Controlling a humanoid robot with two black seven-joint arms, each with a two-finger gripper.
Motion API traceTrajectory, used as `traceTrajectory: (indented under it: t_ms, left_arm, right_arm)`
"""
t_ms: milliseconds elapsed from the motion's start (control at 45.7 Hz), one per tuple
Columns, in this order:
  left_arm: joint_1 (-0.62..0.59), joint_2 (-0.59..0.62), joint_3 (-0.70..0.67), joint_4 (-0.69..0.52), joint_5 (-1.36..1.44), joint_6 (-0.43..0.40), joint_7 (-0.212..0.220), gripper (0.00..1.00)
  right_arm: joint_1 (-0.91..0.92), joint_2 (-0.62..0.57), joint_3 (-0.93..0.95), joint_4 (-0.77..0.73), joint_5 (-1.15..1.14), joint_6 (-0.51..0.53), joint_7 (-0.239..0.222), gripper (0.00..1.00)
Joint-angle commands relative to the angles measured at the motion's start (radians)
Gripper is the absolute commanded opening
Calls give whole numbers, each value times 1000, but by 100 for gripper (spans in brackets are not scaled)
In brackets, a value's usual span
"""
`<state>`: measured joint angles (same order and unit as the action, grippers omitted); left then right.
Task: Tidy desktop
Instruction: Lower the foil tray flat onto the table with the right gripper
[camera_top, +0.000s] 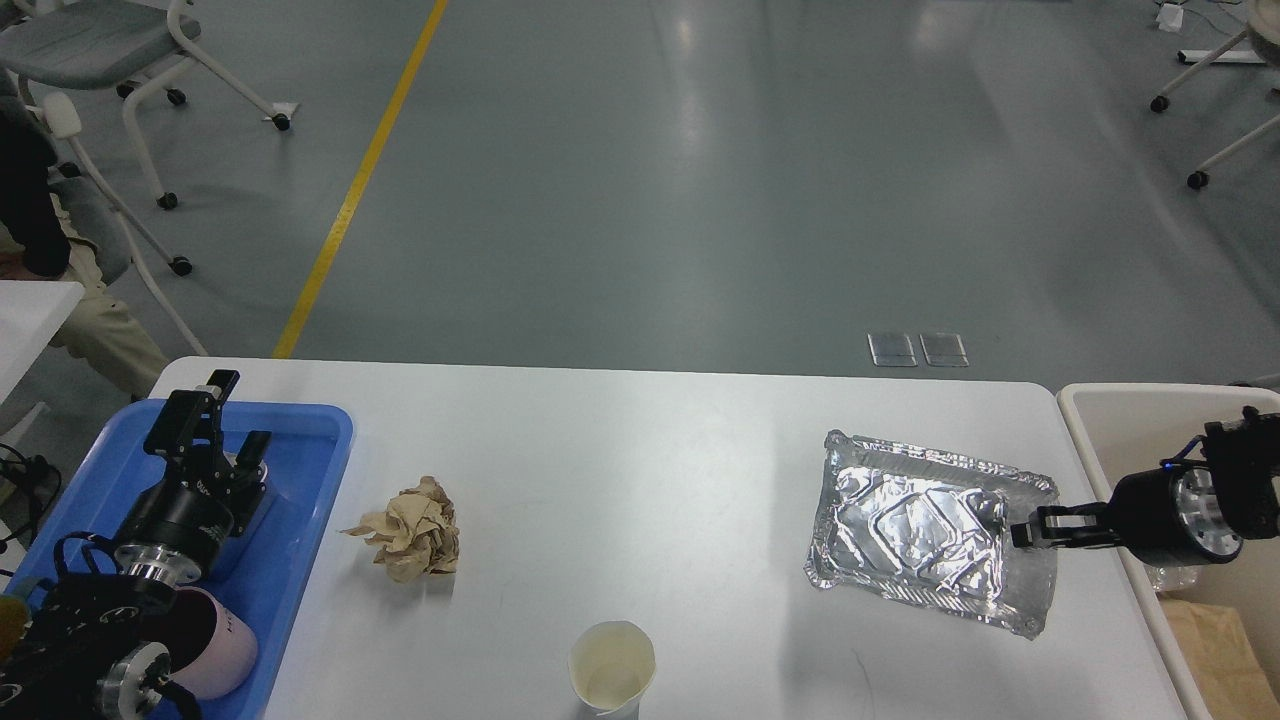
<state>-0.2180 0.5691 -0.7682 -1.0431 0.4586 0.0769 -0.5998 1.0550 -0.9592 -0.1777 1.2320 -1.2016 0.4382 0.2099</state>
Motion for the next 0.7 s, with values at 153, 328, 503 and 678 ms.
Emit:
traceTrajectory:
  t_ms: [153, 328, 503, 678]
  left_arm:
    - [0, 0, 0, 2, 0, 0, -2, 96]
    - [0, 0, 0, 0, 2, 0, -2, 96]
    - [0, 0, 1, 0, 2, -2, -6, 96]
    - [0, 5, 4, -11, 3, -2, -25, 96]
  right_arm:
    - [14, 63, -3, -3, -81, 13, -3, 0]
    - [26, 99, -3, -32, -96, 20, -4, 0]
    - [36, 131, -3, -57, -98, 28, -3, 0]
    - [48, 155, -3, -62, -98, 60, 2, 0]
